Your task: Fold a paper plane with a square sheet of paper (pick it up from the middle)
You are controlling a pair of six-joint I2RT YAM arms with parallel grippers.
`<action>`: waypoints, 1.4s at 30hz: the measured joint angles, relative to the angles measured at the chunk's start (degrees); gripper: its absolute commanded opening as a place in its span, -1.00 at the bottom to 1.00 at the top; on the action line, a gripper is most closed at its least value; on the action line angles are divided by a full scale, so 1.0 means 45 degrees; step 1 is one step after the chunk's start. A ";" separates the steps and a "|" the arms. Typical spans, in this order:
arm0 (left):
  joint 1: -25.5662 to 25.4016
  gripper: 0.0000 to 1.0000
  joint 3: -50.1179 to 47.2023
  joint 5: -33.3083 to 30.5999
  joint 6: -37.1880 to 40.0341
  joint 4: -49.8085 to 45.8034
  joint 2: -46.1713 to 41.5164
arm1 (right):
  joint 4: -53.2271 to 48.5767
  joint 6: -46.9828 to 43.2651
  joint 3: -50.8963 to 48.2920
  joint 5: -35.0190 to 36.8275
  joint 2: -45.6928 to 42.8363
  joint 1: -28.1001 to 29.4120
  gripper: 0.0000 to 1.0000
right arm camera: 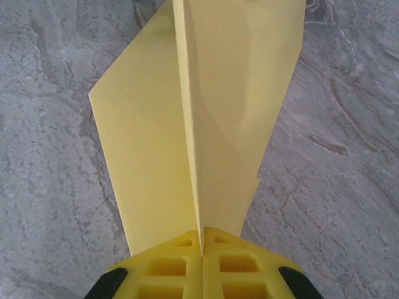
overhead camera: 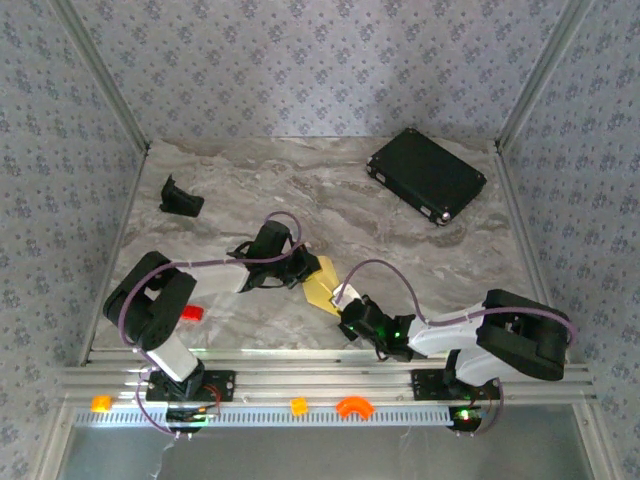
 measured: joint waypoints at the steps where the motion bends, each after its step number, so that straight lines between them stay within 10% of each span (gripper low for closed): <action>1: 0.0000 -0.80 0.0000 -0.0005 0.0000 -0.0015 0.0000 | 0.0005 0.0039 0.0000 -0.0044 0.0000 -0.0024 -0.90; 18: 0.0107 0.33 0.0010 -0.1088 0.0529 -0.1860 -0.1287 | 0.0228 0.1224 0.0000 -0.2803 0.0000 -0.1501 -0.95; 42: 0.0704 0.36 -0.0194 -0.1889 0.0971 -0.3245 -0.2793 | 0.0287 0.2064 0.0486 -0.5668 0.0539 -0.2589 -0.63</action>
